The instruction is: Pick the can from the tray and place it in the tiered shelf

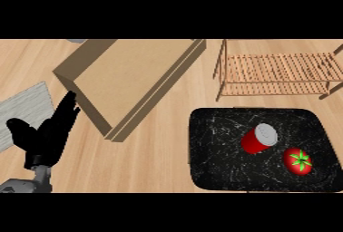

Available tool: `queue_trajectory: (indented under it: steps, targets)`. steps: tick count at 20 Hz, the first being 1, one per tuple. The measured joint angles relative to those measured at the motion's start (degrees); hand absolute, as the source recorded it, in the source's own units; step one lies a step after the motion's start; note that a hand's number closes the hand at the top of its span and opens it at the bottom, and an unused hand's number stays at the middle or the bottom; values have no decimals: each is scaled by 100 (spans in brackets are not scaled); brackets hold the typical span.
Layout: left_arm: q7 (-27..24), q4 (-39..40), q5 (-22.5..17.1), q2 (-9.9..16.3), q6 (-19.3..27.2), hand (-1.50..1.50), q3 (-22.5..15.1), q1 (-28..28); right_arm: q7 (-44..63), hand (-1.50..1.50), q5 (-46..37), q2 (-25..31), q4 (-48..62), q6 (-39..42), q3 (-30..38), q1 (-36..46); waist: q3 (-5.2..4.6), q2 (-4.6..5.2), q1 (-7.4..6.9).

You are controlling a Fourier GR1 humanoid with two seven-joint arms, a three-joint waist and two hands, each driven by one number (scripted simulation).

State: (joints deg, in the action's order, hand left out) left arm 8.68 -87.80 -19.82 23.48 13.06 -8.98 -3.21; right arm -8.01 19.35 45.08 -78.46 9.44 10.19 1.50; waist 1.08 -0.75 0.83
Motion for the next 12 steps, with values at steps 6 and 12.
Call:
queue_trajectory:
  steps: [6,12]
  targets:
    - [121,-26,-98,-22,-24,0,97,65,-93,-150,182,445,-294,1015,-93,-250,-5,-33,31]
    - [93,-20,-178,18,-161,0,199,186,631,-150,349,979,-1013,1512,-243,-242,-18,-45,24]
